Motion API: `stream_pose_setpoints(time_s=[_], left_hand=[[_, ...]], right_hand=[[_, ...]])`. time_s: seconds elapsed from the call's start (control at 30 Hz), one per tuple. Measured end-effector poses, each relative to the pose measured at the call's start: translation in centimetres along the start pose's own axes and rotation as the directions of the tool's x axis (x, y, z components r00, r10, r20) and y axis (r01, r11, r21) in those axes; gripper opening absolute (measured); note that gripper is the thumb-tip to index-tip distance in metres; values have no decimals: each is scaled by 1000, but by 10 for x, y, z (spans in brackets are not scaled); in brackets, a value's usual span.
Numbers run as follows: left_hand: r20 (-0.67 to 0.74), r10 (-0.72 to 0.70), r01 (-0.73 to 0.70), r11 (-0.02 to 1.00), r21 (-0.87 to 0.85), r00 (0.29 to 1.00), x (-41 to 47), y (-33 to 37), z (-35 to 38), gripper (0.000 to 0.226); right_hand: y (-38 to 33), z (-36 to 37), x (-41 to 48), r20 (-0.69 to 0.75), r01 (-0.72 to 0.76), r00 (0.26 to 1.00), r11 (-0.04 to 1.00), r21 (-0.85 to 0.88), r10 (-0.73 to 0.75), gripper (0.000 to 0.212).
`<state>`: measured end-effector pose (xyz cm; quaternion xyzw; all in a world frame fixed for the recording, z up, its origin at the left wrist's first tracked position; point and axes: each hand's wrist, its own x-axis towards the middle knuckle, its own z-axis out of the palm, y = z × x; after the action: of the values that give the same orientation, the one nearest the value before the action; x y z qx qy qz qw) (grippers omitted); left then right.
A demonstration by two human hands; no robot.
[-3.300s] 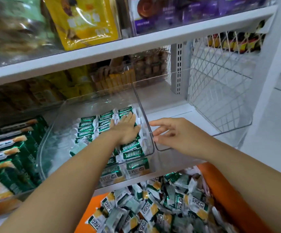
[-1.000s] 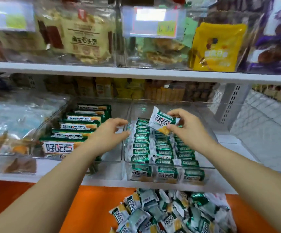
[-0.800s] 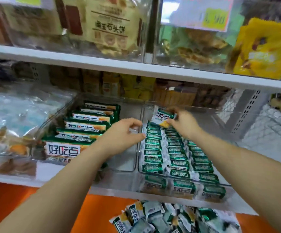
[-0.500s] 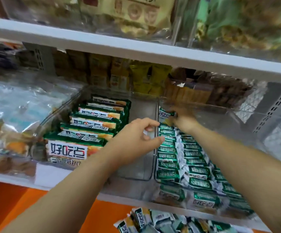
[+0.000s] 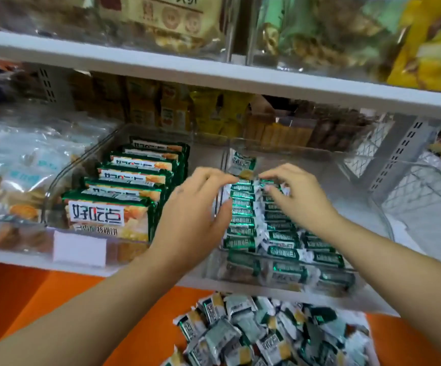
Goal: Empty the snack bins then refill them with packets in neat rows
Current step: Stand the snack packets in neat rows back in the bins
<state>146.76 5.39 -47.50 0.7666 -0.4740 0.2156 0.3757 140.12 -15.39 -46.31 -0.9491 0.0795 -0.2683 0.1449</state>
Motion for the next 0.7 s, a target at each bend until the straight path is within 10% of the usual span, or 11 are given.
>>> stream_pose_setpoints(time_s=[0.13, 0.27, 0.43, 0.6, 0.7], left_hand=[[19, 483, -483, 876, 2, 876, -52, 27, 12, 21], [312, 603, -598, 792, -124, 734, -123, 32, 44, 27], [815, 196, -228, 970, -80, 546, -173, 27, 90, 45], [985, -109, 291, 954, 66, 135, -198, 15, 130, 73], [987, -156, 430, 890, 151, -22, -209, 2, 148, 84]], right_hand=[[-24, -23, -87, -53, 106, 994, 977, 184, -98, 18], [-16, -16, -168, 125, 92, 985, 969, 227, -123, 15], [19, 25, -214, 516, -120, 855, 985, 125, 39, 23], [60, 68, -257, 914, -367, 344, 927, -79, 214, 78], [77, 87, -273, 959, -451, 188, 886, -108, 213, 96]])
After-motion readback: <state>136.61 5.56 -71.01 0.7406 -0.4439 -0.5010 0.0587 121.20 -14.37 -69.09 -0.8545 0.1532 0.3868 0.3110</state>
